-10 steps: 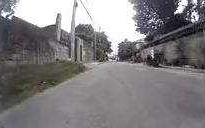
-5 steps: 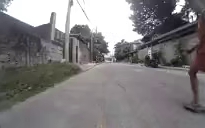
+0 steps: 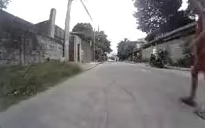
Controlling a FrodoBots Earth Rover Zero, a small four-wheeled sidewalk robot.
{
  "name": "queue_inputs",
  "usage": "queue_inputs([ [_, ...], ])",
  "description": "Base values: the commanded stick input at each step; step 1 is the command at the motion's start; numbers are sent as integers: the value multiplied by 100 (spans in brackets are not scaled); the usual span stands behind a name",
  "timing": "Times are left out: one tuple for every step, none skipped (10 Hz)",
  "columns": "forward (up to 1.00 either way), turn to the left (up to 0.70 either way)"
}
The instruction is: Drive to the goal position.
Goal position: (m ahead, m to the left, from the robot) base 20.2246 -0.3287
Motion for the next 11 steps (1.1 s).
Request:
queue_inputs([
  [100, 7],
  [100, 7],
  [100, 7],
  [100, 7],
  [100, 7],
  [100, 7],
  [100, 7],
  [100, 7],
  [100, 7],
  [100, 7],
  [100, 7],
])
